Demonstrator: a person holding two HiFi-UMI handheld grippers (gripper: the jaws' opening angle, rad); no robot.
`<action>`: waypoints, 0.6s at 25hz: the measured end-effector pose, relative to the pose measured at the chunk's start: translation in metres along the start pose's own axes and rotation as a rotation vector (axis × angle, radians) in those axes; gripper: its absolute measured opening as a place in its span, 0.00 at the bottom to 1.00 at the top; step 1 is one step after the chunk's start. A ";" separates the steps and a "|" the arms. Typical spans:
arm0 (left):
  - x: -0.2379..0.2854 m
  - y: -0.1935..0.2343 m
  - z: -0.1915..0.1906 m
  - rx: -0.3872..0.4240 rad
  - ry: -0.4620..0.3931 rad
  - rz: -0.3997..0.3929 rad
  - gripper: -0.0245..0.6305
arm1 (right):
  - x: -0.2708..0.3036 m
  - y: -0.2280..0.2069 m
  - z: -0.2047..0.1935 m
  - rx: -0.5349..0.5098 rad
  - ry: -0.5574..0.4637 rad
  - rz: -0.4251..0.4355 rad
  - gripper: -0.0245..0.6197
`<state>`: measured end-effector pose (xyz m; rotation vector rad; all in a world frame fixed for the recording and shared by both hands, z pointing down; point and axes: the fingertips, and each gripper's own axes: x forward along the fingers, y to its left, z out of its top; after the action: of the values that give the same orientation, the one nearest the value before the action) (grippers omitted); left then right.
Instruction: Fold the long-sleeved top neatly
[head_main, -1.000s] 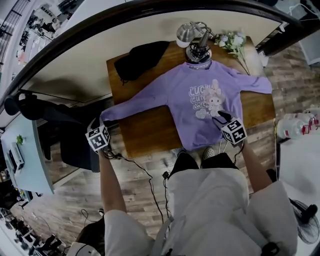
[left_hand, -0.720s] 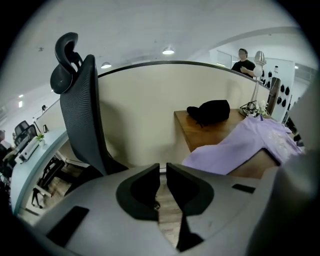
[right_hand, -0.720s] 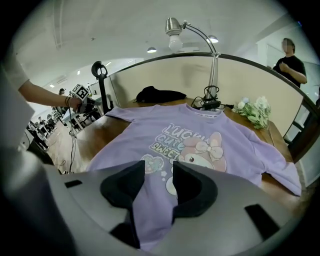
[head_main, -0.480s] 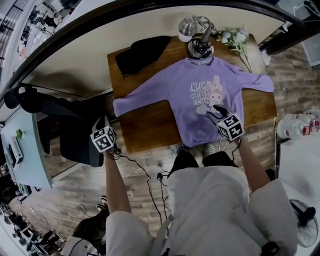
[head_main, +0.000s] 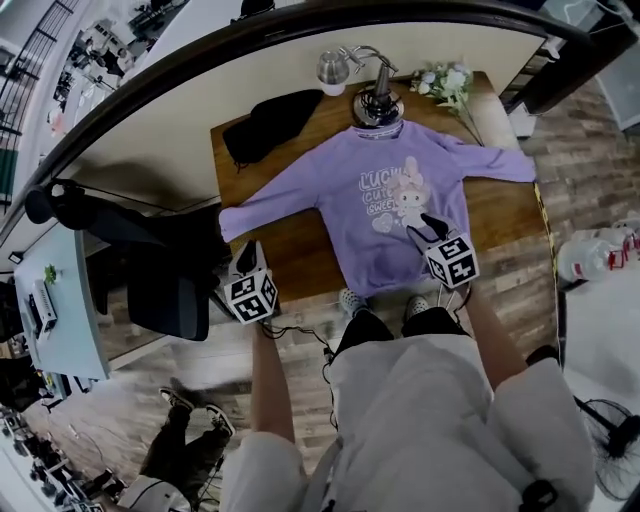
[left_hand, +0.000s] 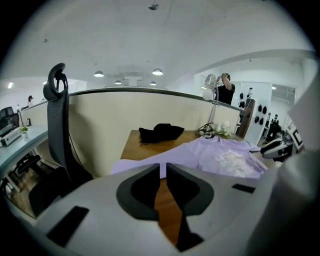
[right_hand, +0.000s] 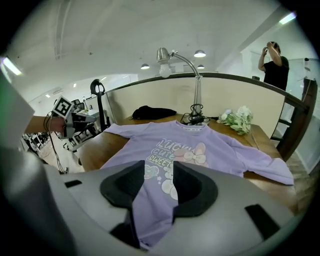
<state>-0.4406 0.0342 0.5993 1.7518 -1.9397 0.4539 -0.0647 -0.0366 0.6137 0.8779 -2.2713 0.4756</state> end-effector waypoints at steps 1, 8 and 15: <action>-0.003 -0.015 0.002 -0.006 -0.009 -0.013 0.11 | -0.006 -0.003 0.000 0.007 -0.015 -0.008 0.33; -0.036 -0.110 0.016 -0.084 -0.100 -0.076 0.11 | -0.044 -0.017 -0.007 0.020 -0.066 -0.066 0.33; -0.055 -0.194 0.023 -0.024 -0.109 -0.148 0.11 | -0.082 -0.027 -0.013 0.064 -0.136 -0.038 0.32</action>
<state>-0.2478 0.0433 0.5351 1.9240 -1.8626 0.2872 0.0067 -0.0108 0.5695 1.0118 -2.3691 0.4876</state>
